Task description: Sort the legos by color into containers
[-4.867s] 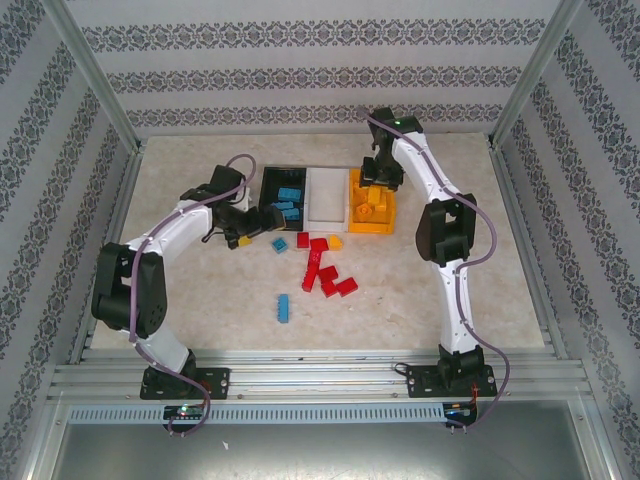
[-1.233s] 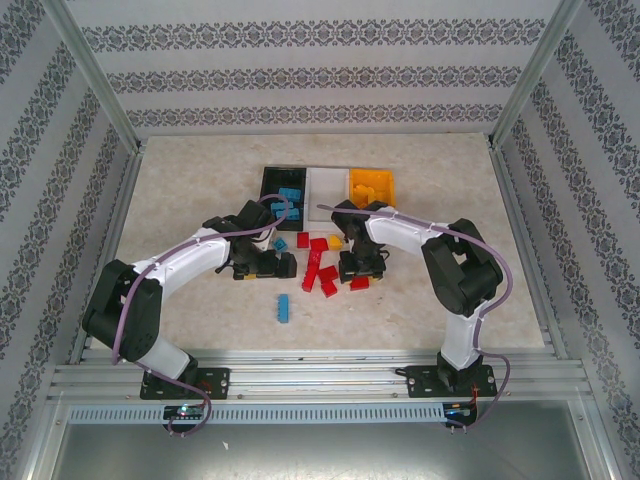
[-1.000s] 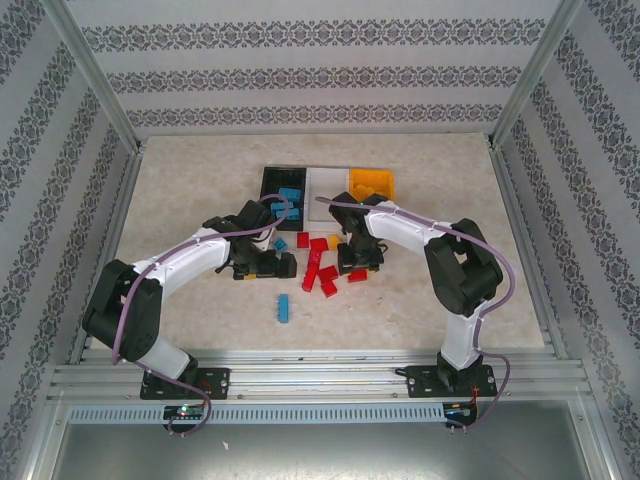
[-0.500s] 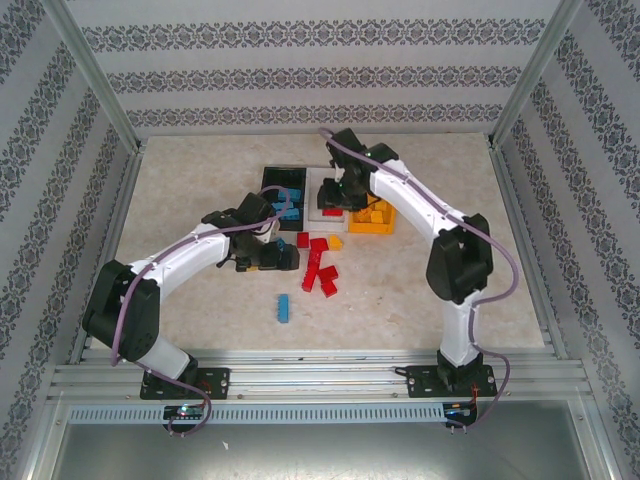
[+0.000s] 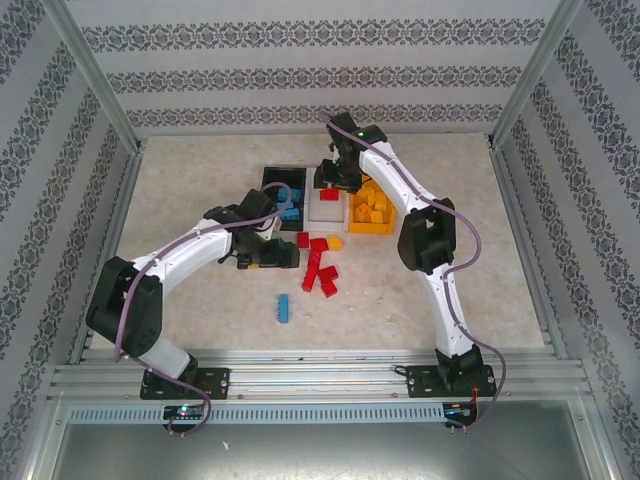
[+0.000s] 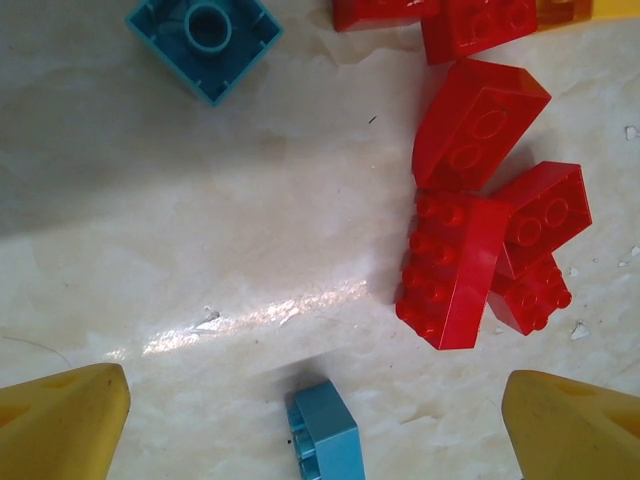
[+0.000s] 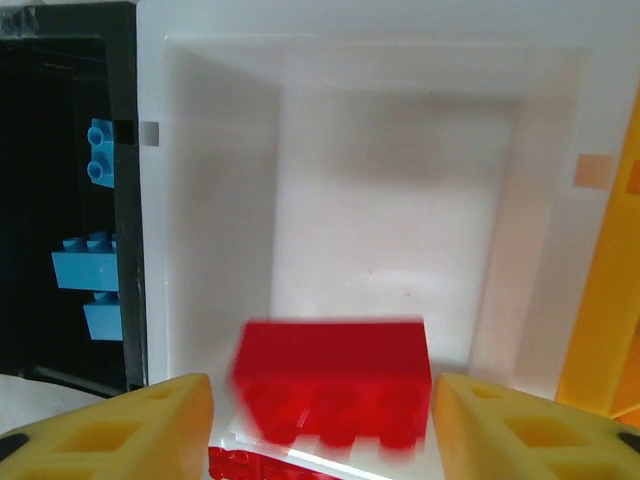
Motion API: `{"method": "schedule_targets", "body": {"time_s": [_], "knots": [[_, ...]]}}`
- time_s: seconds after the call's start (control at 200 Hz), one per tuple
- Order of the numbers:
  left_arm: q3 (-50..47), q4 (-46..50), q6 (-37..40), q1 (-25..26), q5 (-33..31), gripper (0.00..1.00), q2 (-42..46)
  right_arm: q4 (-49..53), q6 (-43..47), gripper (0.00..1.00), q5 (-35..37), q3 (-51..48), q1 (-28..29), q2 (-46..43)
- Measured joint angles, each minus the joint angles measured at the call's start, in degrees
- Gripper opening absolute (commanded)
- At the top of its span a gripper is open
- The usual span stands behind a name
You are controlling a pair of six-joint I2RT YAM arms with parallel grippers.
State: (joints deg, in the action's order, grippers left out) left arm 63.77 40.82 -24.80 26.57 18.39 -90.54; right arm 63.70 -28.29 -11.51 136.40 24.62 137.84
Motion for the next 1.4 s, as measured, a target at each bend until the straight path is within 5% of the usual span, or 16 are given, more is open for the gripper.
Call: {"method": "schedule_targets", "body": {"time_s": [0.235,0.585,0.769,1.399], "knots": [[4.9,0.1,2.2,2.5,0.7,0.89,-5.5,0.8,0.2,0.65,0.0,-4.8,0.0,-3.4],[8.4,0.5,7.2,9.5,0.9,0.77,-13.2,-6.7,-2.0,0.64,0.2,-42.8,1.1,-30.6],[8.8,0.9,8.1,10.2,0.6,0.72,-15.6,-9.6,-4.6,0.64,0.3,-55.9,1.2,-37.0],[12.8,1.8,8.1,10.2,0.3,0.38,-20.3,-13.2,-7.0,0.64,0.5,-61.7,1.9,-41.5]]}}
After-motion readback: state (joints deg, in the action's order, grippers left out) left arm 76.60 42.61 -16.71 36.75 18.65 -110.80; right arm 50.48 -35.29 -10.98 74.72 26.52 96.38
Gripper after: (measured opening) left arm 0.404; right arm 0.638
